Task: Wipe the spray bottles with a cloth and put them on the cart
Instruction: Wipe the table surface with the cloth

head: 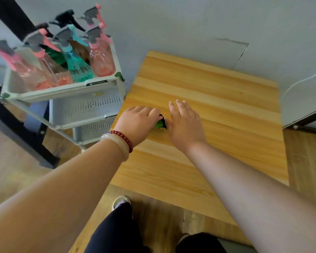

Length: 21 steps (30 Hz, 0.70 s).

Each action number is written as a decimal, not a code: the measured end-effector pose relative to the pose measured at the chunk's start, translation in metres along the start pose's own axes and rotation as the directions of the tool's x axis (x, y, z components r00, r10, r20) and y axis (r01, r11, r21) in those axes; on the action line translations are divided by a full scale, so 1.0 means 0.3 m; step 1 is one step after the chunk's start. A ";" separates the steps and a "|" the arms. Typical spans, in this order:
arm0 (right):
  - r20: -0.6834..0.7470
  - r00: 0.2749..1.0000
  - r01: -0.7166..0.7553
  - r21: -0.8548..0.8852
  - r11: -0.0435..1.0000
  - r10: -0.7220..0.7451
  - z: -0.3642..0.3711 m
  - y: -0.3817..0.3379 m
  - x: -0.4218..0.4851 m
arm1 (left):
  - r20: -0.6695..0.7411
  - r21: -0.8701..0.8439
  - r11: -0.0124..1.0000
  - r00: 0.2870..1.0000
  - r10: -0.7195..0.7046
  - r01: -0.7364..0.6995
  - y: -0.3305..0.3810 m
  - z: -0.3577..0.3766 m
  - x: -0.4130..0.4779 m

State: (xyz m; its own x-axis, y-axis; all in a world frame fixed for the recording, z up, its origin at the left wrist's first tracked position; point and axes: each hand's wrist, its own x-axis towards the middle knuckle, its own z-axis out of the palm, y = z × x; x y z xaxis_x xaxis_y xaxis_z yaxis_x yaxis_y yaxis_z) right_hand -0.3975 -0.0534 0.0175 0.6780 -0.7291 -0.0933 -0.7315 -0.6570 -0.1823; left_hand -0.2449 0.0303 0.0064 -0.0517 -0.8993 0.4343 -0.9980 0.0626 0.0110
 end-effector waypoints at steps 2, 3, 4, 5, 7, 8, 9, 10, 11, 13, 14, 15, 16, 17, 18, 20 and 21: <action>0.018 1.000 -0.001 -0.004 1.000 0.001 -0.061 -0.022 -0.023 | -0.017 0.006 1.000 1.000 0.010 -0.010 0.011 -0.068 0.014; 0.022 1.000 -0.003 -0.006 1.000 0.003 -0.089 -0.032 -0.031 | -0.024 0.014 1.000 1.000 0.015 -0.014 0.012 -0.099 0.021; 0.026 1.000 -0.003 -0.007 1.000 0.003 -0.118 -0.043 -0.039 | -0.025 0.019 1.000 1.000 0.019 -0.018 0.011 -0.129 0.027; 0.030 1.000 -0.004 -0.006 1.000 0.004 -0.144 -0.054 -0.049 | -0.022 0.019 1.000 1.000 0.020 -0.020 0.010 -0.157 0.029; 0.031 0.999 -0.008 -0.010 1.000 0.009 -0.194 -0.077 -0.067 | -0.020 0.012 1.000 1.000 0.015 -0.015 0.003 -0.212 0.030; 0.035 0.999 -0.008 -0.016 1.000 0.009 -0.218 -0.090 -0.077 | -0.020 0.008 1.000 1.000 0.007 -0.007 0.000 -0.241 0.028; 0.041 0.999 -0.007 -0.021 1.000 0.008 -0.242 -0.104 -0.085 | -0.025 0.007 1.000 1.000 0.000 0.000 -0.003 -0.269 0.026; 0.047 0.999 -0.005 -0.023 1.000 0.006 -0.265 -0.119 -0.092 | -0.033 0.008 1.000 0.999 -0.005 0.006 -0.006 -0.296 0.022; 0.050 0.999 -0.002 -0.026 1.000 0.003 -0.286 -0.136 -0.098 | -0.039 0.008 1.000 0.999 -0.011 0.012 -0.010 -0.323 0.020; 0.043 0.999 0.011 -0.035 0.999 -0.010 -0.325 -0.171 -0.106 | -0.047 0.011 1.000 0.999 -0.022 0.023 -0.023 -0.376 0.017; 0.035 0.999 0.019 -0.034 0.999 -0.018 -0.343 -0.190 -0.105 | -0.059 0.017 1.000 0.998 -0.025 0.026 -0.035 -0.401 0.016; 0.032 0.999 0.026 -0.032 0.999 -0.025 -0.361 -0.211 -0.103 | -0.068 0.021 0.999 0.997 -0.028 0.029 -0.049 -0.424 0.016; 0.031 0.999 0.033 -0.032 0.999 -0.032 -0.377 -0.233 -0.099 | -0.074 0.025 0.999 0.997 -0.030 0.032 -0.067 -0.444 0.014; 0.029 0.999 0.039 -0.037 0.999 -0.038 -0.391 -0.256 -0.091 | -0.078 0.029 0.999 0.996 -0.031 0.033 -0.091 -0.463 0.012; 0.027 0.999 0.045 -0.042 0.998 -0.044 -0.404 -0.280 -0.082 | -0.079 0.031 0.999 0.996 -0.035 0.038 -0.115 -0.481 0.010; 0.023 0.998 0.054 -0.040 0.998 -0.053 -0.423 -0.331 -0.058 | -0.076 0.030 0.998 0.996 -0.050 0.052 -0.167 -0.509 0.005; 0.020 0.998 0.056 -0.035 0.998 -0.055 -0.430 -0.358 -0.045 | -0.076 0.033 0.998 0.995 -0.056 0.059 -0.193 -0.522 0.003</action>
State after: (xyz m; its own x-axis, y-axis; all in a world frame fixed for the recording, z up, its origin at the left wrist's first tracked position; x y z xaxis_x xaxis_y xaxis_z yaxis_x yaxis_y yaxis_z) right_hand -0.3373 0.0021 0.1646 0.7187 -0.6877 -0.1031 -0.6946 -0.7031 -0.1524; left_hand -0.1813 0.0936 0.1471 0.0074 -0.8657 0.5005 -1.0000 -0.0044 0.0072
